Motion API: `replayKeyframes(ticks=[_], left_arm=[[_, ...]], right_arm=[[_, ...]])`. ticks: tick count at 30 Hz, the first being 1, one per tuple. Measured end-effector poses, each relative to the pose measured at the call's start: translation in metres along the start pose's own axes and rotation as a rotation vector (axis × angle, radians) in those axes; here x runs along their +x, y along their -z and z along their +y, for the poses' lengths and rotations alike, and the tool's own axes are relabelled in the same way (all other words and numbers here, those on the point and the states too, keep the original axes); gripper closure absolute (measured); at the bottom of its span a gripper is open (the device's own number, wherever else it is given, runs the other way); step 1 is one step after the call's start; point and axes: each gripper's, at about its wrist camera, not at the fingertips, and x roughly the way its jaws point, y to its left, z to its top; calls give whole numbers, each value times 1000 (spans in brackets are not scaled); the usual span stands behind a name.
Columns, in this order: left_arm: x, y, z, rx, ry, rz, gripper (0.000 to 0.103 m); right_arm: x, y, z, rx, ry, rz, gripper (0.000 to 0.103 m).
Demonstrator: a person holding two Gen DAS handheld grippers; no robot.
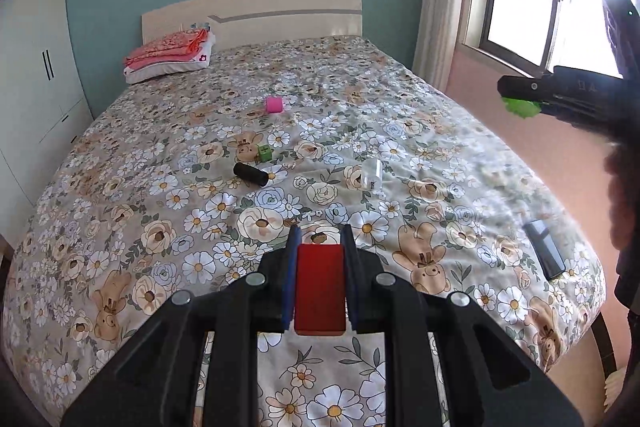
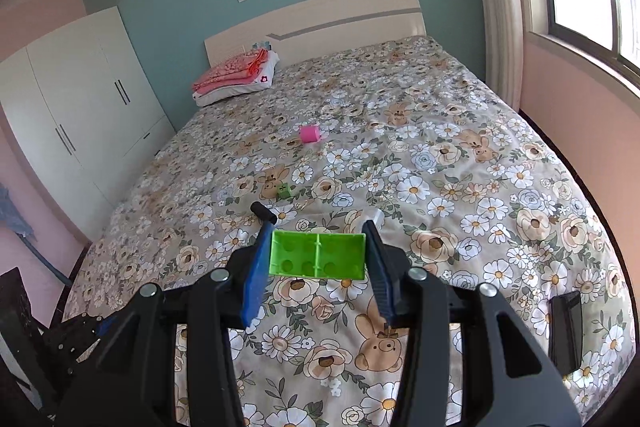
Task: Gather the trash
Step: 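Lift the red and green blocks with both tools toward the wastebasket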
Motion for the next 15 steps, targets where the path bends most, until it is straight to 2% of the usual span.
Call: replayKeyframes(ticks=[3,8,11,15], left_arm=[[-32,1,-4,-30,-33,-22,81],[-87,9,-21,-20,-87,-77,81],[-119,18,-29,-19,-109,-110,81],[-153,33,-37,-40,-112,-116,81]], right_arm=[[-44,6,7,-23,-15,-24,57],[-115,21,12,-53,-33,-67,57],[-154,33,13,-71,-49,-86,57],[-196,53,15,-94,-66,-102,57]])
